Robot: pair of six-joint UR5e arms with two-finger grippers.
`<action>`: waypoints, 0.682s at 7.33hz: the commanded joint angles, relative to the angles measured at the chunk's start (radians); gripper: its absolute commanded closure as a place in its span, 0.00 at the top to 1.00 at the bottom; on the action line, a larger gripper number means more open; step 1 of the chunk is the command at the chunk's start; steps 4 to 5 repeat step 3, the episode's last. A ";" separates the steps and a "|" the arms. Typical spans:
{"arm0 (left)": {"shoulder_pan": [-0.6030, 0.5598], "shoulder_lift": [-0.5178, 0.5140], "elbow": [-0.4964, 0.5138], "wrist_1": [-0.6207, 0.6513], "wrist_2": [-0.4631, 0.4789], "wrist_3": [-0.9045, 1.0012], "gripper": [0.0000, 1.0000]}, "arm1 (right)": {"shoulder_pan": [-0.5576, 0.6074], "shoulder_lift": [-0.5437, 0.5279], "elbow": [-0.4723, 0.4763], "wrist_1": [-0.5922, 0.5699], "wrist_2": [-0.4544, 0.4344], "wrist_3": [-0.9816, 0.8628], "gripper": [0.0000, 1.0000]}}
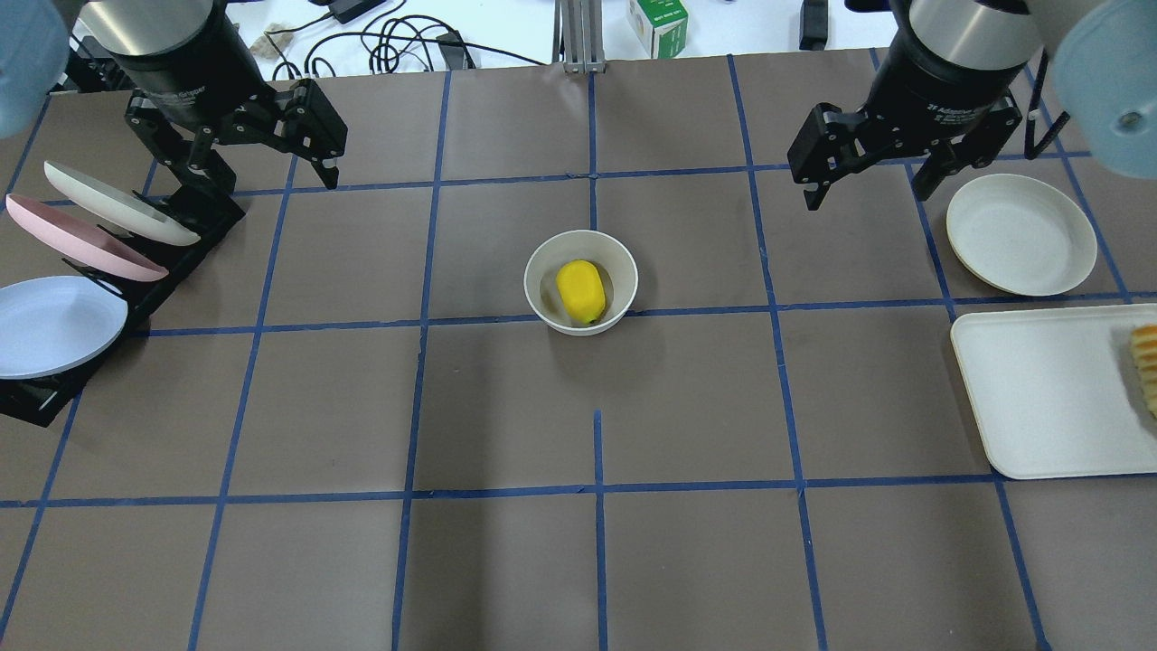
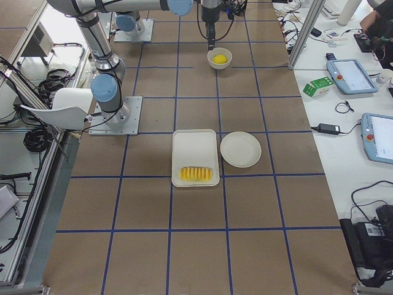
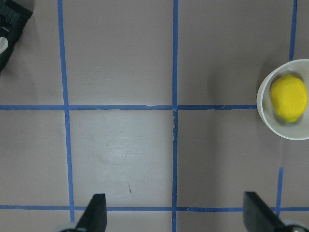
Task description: Place bowl and put lemon in it
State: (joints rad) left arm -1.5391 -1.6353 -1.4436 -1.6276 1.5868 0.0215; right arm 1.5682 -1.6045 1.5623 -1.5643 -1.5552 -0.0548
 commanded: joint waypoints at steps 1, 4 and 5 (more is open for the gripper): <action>-0.001 -0.003 0.000 0.000 -0.001 0.000 1.00 | 0.001 0.000 0.001 0.000 0.003 0.000 1.00; -0.001 -0.003 0.000 0.000 -0.001 0.000 1.00 | 0.000 0.000 0.004 0.003 0.004 0.000 1.00; -0.001 -0.003 0.000 0.000 -0.001 0.000 1.00 | 0.000 0.000 0.004 0.003 0.004 0.000 1.00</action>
